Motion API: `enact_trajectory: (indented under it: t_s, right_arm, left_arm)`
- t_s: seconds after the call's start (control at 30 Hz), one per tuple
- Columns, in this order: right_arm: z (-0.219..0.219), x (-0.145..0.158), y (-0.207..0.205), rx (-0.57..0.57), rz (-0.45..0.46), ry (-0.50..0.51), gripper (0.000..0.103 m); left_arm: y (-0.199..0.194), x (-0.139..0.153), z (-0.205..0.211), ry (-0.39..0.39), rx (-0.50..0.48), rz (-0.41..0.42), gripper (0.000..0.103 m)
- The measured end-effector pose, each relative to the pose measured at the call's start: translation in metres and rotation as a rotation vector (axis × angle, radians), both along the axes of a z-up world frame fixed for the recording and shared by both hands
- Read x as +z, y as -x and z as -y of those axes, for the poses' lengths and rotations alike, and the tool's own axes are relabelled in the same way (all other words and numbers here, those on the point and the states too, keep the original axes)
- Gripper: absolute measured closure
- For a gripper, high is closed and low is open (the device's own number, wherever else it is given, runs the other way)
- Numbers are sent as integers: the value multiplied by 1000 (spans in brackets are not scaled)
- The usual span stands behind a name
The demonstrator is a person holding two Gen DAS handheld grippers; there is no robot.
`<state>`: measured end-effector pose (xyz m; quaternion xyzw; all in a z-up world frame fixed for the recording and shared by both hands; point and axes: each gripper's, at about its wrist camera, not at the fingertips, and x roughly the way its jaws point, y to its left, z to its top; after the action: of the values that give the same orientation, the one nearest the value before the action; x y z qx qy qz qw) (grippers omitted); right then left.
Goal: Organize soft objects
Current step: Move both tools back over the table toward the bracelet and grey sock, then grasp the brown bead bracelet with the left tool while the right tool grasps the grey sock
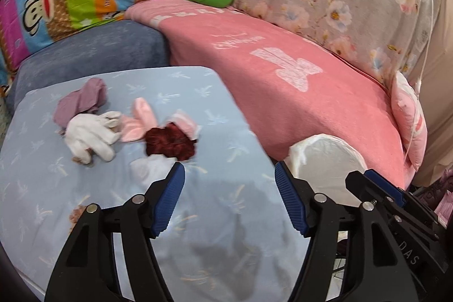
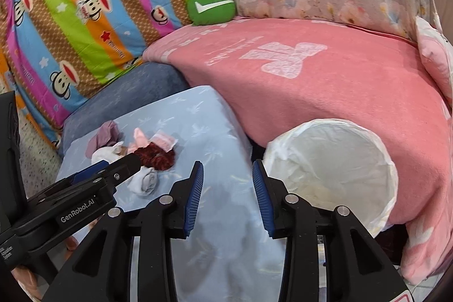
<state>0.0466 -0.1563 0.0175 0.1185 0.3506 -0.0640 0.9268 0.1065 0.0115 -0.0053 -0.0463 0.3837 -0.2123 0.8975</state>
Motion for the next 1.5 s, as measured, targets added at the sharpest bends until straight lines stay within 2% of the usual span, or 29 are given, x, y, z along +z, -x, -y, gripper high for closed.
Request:
enact_trajectory:
  t_s: [0.1,0.5,0.87,1.13,1.27,1.37,1.4,1.5]
  right_arm:
    - [-21,-2,-4,38,-8,11,64]
    - [-94,-19,-21,165,-56,33,61]
    - [-133,-46,-49,216,-120,50,60]
    - [-151,-69,-74,227,-167,56,60]
    - [-159,-80,-89,230,-190,62,60]
    - [-162,-89,-99,226,-204,65,60]
    - [-162,-92,-103,224,-210,66,60]
    - [-162,-100,-114,214,-224,66,60]
  left_arm:
    - [-1,-6,-22,-13,48,-10,35]
    - [-3,-40,-110,-36,218,-84,35]
    - [-12,-80,-161,-49,301,-180,35]
    - [-19,-106,-180,-49,309,-255,37]
    - [-22,-115,-184,-35,297,-285,48]
    - [-21,-115,-182,-44,275,-267,56]
    - [-22,-115,-182,-40,263,-263,67]
    - [-27,-116,-178,-33,239,-264,85]
